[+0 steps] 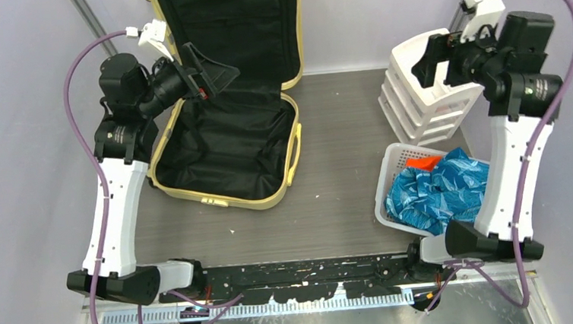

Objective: Open, take out, and arrange the luggage
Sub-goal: Reset both arms

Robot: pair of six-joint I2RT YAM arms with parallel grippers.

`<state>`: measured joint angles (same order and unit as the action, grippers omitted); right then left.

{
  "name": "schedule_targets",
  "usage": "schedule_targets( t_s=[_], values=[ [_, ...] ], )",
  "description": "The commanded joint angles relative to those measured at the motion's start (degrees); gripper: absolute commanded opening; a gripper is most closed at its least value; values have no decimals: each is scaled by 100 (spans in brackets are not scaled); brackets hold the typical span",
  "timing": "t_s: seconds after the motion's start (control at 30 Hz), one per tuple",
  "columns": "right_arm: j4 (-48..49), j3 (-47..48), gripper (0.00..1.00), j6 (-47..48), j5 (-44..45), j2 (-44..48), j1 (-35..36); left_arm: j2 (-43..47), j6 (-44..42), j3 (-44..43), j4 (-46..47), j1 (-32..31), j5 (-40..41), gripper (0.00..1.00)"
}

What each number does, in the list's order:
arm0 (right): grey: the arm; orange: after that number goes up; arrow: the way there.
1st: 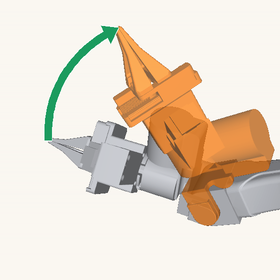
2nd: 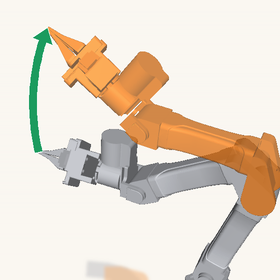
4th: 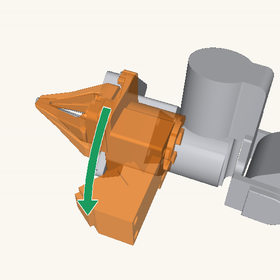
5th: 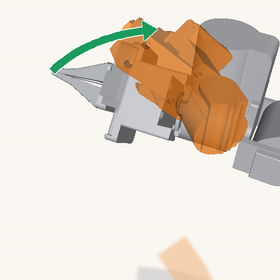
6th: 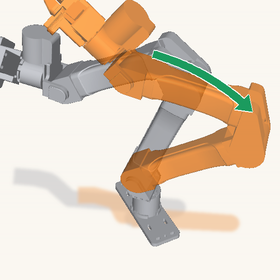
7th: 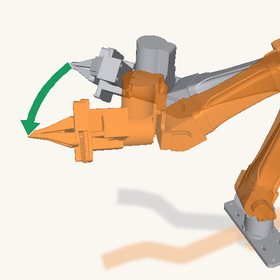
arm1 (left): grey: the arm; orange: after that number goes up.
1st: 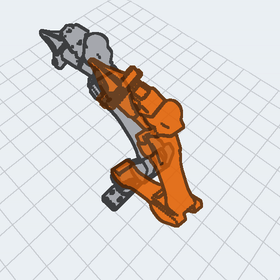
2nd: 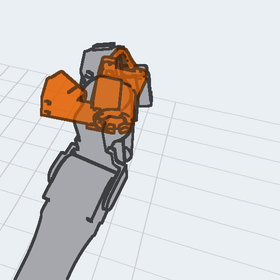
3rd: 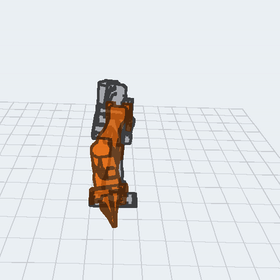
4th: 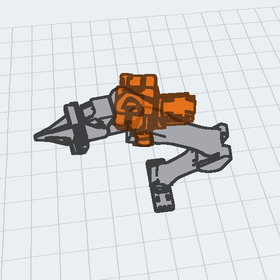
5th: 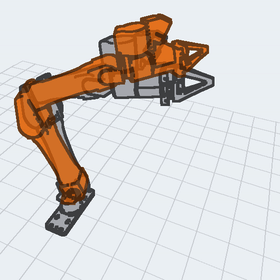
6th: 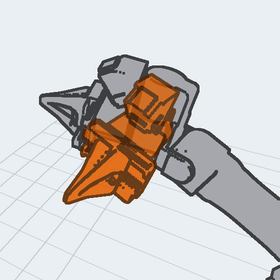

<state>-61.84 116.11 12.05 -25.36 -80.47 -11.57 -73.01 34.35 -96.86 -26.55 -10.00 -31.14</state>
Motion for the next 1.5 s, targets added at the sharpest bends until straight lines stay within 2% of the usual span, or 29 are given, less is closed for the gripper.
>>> schedule_targets(
  t_s=[0.0, 0.1, 0.4, 0.5, 0.67, 0.9, 1.47],
  values=[
    [663, 54, 100, -941, 240, 836, -94, 41, 19, -403, -631, 8, -191, 100],
    [669, -25, 100, -1141, 279, 1112, -156, 200, -109, -499, -924, 7, -79, 100],
    [632, -200, 100, -1179, 17, 1653, -276, 540, -91, -566, -1011, -2, -72, 100],
    [653, -208, 100, -1200, 34, 1784, -326, 591, 56, -594, -904, -2, -171, 100],
    [803, -238, 100, -1762, 269, 1960, -387, 602, 305, -647, -613, -2, -422, 100],
    [957, -332, 100, -2150, 583, 2071, -443, 565, 361, -622, -519, -2, -488, 100],
    [1057, -437, 100, -2225, 578, 2001, -517, 640, -18, -545, -736, -6, -358, 100]
  ],
)
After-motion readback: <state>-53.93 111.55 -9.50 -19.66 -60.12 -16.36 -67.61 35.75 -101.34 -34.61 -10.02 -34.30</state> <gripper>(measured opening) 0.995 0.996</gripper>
